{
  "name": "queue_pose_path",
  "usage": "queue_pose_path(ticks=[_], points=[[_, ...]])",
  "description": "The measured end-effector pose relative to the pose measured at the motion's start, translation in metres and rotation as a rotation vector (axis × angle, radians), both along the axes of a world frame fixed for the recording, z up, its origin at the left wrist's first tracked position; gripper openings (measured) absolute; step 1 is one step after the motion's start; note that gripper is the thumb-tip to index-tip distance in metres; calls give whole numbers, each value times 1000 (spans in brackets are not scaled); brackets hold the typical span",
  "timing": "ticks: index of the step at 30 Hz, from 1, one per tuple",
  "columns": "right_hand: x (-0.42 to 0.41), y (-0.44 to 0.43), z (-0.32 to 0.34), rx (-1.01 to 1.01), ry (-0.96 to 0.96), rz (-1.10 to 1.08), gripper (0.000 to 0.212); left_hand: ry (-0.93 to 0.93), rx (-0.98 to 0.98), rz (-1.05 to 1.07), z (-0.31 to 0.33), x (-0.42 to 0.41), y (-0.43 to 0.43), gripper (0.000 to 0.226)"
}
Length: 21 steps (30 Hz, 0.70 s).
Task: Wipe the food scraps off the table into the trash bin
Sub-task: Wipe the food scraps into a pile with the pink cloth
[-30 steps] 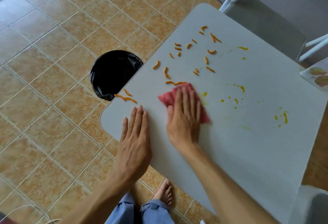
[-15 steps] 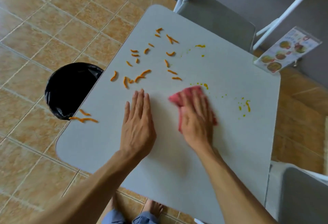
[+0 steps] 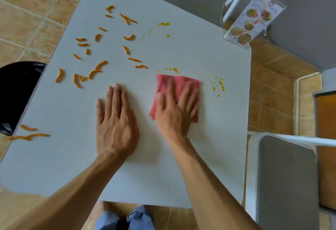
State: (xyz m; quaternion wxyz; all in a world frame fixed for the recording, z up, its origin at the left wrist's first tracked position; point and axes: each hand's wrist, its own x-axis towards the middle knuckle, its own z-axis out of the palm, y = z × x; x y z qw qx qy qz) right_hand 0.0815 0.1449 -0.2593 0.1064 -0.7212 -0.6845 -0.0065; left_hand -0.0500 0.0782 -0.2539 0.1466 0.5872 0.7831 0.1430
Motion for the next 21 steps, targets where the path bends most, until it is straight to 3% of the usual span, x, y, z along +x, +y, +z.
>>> queue_pose_path(ticks=[3,5,10,11,14,16,21], points=[[11,-34,13,-166,-52,533,53,4,-26,-21,0,-1,0,62],[48,-35,15,-195,-85,632,53,24,-29,-18,1,-1,0,60],[90,-68,11,-93,-33,-214,52,37,-21,-1,1,1,-1,60],[84,-87,14,-125,-44,-216,52,36,-25,-1,1,1,-1,60],[97,-153,29,-359,-69,239,53,31,-28,4,-1,1,1,60],[145,-169,34,-435,-120,362,54,35,-23,8,-3,1,0,59],[183,-123,14,-285,-34,-388,59,-19,-12,-60,5,13,10,60]])
